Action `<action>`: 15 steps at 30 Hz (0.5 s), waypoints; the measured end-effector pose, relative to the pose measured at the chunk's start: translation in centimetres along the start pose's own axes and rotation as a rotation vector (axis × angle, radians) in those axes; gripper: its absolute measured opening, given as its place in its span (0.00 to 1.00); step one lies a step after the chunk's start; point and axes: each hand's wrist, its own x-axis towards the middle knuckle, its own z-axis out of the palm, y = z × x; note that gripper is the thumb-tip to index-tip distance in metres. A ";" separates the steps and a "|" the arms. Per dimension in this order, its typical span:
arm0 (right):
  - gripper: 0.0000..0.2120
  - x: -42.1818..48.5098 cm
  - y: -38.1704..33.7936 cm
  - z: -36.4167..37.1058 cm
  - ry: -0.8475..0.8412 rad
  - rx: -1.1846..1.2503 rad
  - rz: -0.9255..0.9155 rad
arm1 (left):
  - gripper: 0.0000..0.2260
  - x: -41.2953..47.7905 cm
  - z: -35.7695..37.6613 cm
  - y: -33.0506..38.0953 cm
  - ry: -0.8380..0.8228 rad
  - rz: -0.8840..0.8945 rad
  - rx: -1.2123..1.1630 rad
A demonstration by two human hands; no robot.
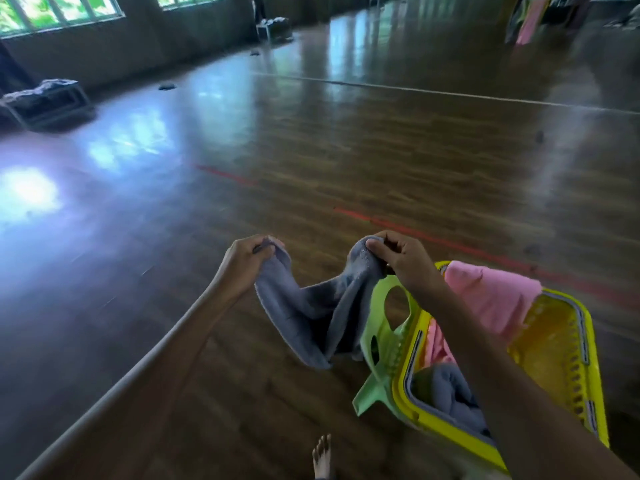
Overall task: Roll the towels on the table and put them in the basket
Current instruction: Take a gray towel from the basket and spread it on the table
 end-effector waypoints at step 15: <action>0.09 -23.3 -3.8 -1.7 0.320 0.033 0.020 | 0.06 -17.4 11.4 12.2 -0.388 0.275 -0.180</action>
